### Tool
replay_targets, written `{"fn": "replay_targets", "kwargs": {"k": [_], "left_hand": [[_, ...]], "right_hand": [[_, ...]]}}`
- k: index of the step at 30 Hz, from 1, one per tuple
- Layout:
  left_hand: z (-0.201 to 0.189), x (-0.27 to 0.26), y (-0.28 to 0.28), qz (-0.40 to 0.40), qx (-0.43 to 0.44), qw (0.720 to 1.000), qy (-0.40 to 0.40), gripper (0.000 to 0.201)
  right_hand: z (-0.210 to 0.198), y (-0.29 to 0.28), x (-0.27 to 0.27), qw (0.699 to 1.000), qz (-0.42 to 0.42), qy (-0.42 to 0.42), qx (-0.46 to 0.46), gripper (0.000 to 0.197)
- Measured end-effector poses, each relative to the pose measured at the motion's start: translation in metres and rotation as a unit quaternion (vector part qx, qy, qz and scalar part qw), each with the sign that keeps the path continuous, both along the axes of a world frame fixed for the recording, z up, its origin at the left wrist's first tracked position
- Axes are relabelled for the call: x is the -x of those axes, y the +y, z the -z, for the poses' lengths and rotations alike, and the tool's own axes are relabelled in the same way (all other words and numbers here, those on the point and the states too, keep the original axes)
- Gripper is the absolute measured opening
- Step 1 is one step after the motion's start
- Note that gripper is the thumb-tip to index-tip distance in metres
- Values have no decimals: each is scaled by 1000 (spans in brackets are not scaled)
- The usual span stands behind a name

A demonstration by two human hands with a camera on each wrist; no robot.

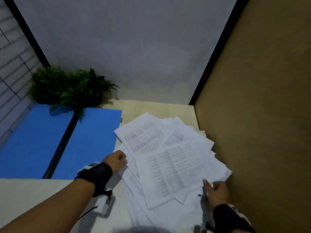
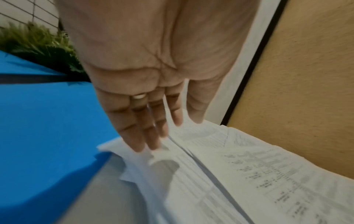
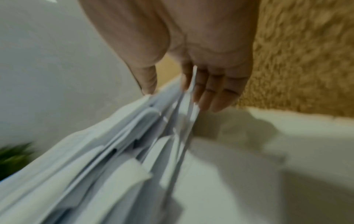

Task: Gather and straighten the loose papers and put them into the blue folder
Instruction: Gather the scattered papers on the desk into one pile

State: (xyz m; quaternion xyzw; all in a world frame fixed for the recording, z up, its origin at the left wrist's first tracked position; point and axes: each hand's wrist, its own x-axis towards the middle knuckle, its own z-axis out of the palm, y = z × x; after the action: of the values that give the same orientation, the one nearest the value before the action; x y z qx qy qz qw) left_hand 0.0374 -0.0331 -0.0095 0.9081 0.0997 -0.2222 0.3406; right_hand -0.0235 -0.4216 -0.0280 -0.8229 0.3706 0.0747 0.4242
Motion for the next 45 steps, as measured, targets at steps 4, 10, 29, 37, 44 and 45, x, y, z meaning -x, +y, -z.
{"fn": "replay_targets", "kwargs": {"k": [4,10,29,37,44,45], "left_hand": [[28,-15,-41,10,-46,999,23,70],[44,-13,-81,-58,44,997,17,57],[42,-5,-114,-308,119,944,22,55],[36,-15,-87,-338,20,940,42,40],[27,-31,-86,-403,202,892,-23,54],[26,-30,-82,-381,183,906,-29,46]], "right_hand": [[5,14,-6,988,96,-38,-116,48],[-2,19,-12,990,70,-113,41,63],[-6,14,-25,981,34,-164,95,71],[-11,27,-40,996,23,-81,-41,53],[-14,29,-29,993,68,-80,59,80],[-15,27,-30,985,50,-117,119,80]]}}
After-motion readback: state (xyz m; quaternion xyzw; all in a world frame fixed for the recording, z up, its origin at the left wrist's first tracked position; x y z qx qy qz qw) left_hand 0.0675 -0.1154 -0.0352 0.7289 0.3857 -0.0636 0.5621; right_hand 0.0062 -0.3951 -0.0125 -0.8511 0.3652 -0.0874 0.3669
